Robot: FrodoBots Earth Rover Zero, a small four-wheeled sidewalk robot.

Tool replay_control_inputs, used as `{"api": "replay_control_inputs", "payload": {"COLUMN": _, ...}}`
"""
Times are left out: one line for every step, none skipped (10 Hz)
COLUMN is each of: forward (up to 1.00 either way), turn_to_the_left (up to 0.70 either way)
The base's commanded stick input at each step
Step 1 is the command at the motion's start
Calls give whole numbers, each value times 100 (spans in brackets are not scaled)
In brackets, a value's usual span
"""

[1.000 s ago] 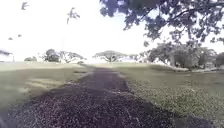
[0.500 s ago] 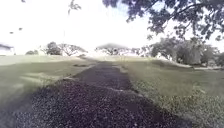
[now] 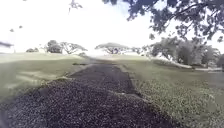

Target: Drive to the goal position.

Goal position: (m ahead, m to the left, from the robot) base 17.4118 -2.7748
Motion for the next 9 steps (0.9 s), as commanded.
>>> {"api": "replay_control_inputs", "payload": {"forward": 50, "turn_to_the_left": 50}}
{"api": "replay_control_inputs", "payload": {"forward": 50, "turn_to_the_left": 50}}
{"api": "replay_control_inputs", "payload": {"forward": 50, "turn_to_the_left": 33}}
{"api": "replay_control_inputs", "payload": {"forward": 50, "turn_to_the_left": 0}}
{"api": "replay_control_inputs", "payload": {"forward": 50, "turn_to_the_left": 0}}
{"api": "replay_control_inputs", "payload": {"forward": 50, "turn_to_the_left": 0}}
{"api": "replay_control_inputs", "payload": {"forward": 50, "turn_to_the_left": 0}}
{"api": "replay_control_inputs", "payload": {"forward": 50, "turn_to_the_left": 0}}
{"api": "replay_control_inputs", "payload": {"forward": 50, "turn_to_the_left": 0}}
